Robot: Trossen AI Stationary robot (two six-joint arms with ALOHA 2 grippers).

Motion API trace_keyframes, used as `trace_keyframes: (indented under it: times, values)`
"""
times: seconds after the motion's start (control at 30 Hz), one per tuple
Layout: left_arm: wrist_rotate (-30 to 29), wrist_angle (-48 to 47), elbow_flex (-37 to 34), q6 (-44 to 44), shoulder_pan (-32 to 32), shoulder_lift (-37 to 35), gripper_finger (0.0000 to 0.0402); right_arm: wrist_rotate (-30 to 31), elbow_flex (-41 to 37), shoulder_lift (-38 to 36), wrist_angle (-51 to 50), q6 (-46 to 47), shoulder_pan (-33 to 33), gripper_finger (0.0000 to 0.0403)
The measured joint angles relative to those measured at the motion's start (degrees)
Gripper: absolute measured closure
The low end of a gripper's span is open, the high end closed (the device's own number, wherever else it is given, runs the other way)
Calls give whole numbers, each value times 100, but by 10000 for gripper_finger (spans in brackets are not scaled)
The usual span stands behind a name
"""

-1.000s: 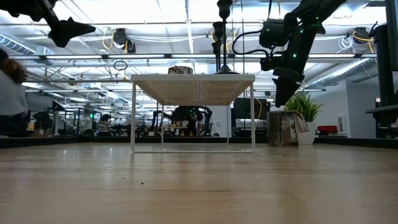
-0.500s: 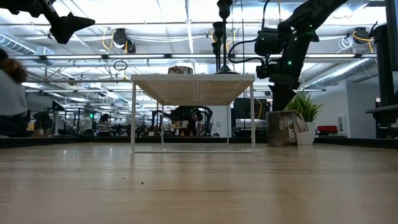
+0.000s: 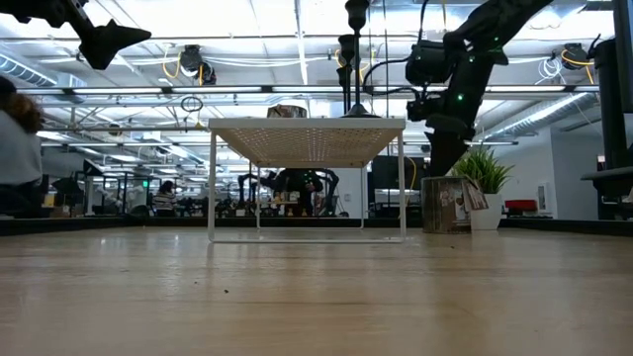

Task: Pick & Place candle stick holders
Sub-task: Put the top brown scented candle on the shelf aligned with the brown scented candle

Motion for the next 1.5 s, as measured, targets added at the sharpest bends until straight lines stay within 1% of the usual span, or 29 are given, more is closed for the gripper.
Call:
trace_keyframes:
  times: [0.13, 0.27, 0.57, 0.77, 1.03, 1.5]
  values:
    - [0, 1, 0, 3, 0, -1, 2, -32, 0, -128, 0, 18, 0, 3]
    - [0, -1, 0, 3, 0, 1, 2, -444, 0, -140, 7, 132, 0, 3]
    - [0, -1, 0, 6, 0, 1, 2, -414, -5, -141, -38, 165, 2, 3]
    - [0, -3, 0, 25, 0, 0, 2, -407, -247, -144, 30, 134, 2, 3]
    - [0, -3, 0, 21, -1, 1, 2, -427, -670, -146, 376, 130, 2, 3]
    - [6, -5, 0, 11, -1, 1, 2, -431, -725, -146, 776, 1, 2, 3]
